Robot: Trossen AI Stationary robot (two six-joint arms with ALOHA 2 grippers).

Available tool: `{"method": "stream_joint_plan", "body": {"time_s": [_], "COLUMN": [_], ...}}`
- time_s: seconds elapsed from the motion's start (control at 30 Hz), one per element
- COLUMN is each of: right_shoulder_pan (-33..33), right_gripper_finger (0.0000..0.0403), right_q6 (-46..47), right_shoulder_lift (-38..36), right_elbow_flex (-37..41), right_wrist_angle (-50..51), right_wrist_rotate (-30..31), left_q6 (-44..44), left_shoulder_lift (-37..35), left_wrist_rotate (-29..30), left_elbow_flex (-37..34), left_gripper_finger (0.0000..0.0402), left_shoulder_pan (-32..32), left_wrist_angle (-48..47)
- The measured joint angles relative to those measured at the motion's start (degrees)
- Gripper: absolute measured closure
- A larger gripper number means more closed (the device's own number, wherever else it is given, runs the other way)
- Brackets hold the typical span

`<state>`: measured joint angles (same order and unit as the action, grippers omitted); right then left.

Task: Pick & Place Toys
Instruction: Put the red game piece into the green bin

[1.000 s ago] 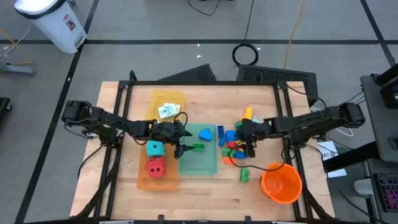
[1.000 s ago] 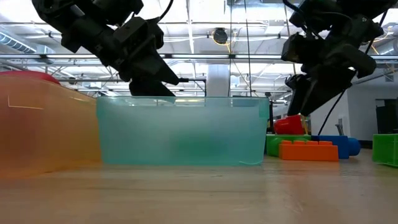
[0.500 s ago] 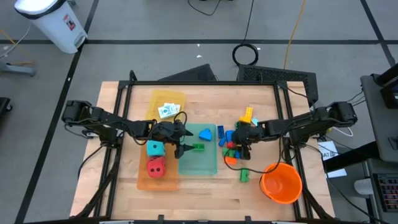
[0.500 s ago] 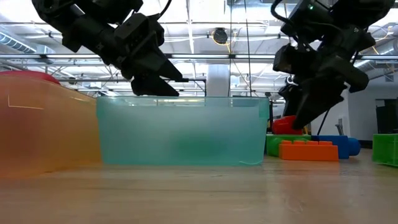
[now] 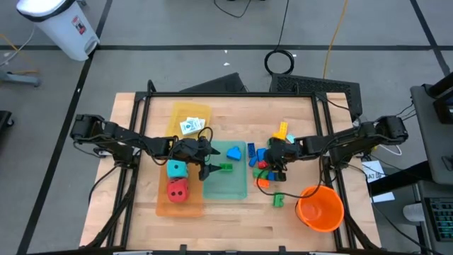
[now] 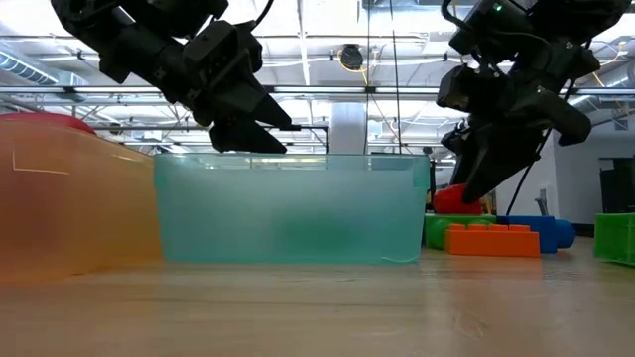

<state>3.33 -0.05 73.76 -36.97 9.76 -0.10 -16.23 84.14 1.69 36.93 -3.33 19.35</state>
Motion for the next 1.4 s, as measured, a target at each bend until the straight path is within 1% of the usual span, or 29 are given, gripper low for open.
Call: {"method": "stream_joint_plan", "body": {"time_s": [0.1,0.2,0.27,0.33,0.43,0.5,0.67,0.73,0.8,0.93,1.1,1.27,1.4], "right_shoulder_pan": [0.0,0.06,0.13,0.13,0.15,0.15,0.76,1.39,2.02,3.25,4.33,4.28,4.28], "right_gripper_finger": [0.032,0.0319,0.0312,0.031,0.0313,0.0313,0.0313,0.0313,0.0313,0.0312,0.0312,0.0312,0.0312], "right_q6": [-0.93,-0.7,-0.48,-0.36,0.02,0.94,0.5,-0.26,-1.04,-2.66,-4.22,-5.19,-5.19], "right_shoulder_lift": [-2.45,-6.64,-9.28,-11.39,-12.51,-12.2,-9.22,-8.01,-6.96,-5.3,-4.03,-3.48,-3.48], "right_elbow_flex": [-0.12,-0.46,-0.68,-0.68,-0.68,-0.68,-0.66,-0.66,-0.66,-0.68,-0.61,-0.63,-0.63], "right_wrist_angle": [0.04,0.18,-1.84,-4.06,-8.15,-11.19,-16.91,-19.71,-21.67,-26.27,-28.34,-29.92,-31.85], "right_wrist_rotate": [0.25,3.04,4.67,4.79,4.46,4.46,4.44,4.37,4.33,4.33,4.31,4.33,4.33], "left_q6": [0.0,0.31,1.37,2.97,6.13,7.91,11.37,13.56,15.56,17.87,17.69,17.09,15.87], "left_shoulder_lift": [0.0,0.0,0.0,0.06,0.38,1.2,5.39,7.01,8.94,12.78,15.88,17.45,17.79], "left_wrist_rotate": [0.0,0.0,0.35,1.51,3.36,4.42,4.83,6.49,7.42,7.36,7.31,5.38,5.46], "left_elbow_flex": [0.0,0.0,0.0,0.0,0.0,0.02,0.2,0.76,2.41,6.2,10.31,12.13,12.33], "left_gripper_finger": [0.0062,0.0062,0.0062,0.0062,0.0062,0.0062,0.0062,0.0062,0.0062,0.0062,0.0062,0.0062,0.0062], "left_shoulder_pan": [0.0,0.0,-0.02,-0.02,-0.36,-0.84,-1.83,-2.02,-2.01,-2.05,-2.03,-2.06,-2.05], "left_wrist_angle": [0.7,1.27,1.94,3.39,7.64,11.44,21.89,23.7,24.43,24.42,24.25,24.18,24.12]}}
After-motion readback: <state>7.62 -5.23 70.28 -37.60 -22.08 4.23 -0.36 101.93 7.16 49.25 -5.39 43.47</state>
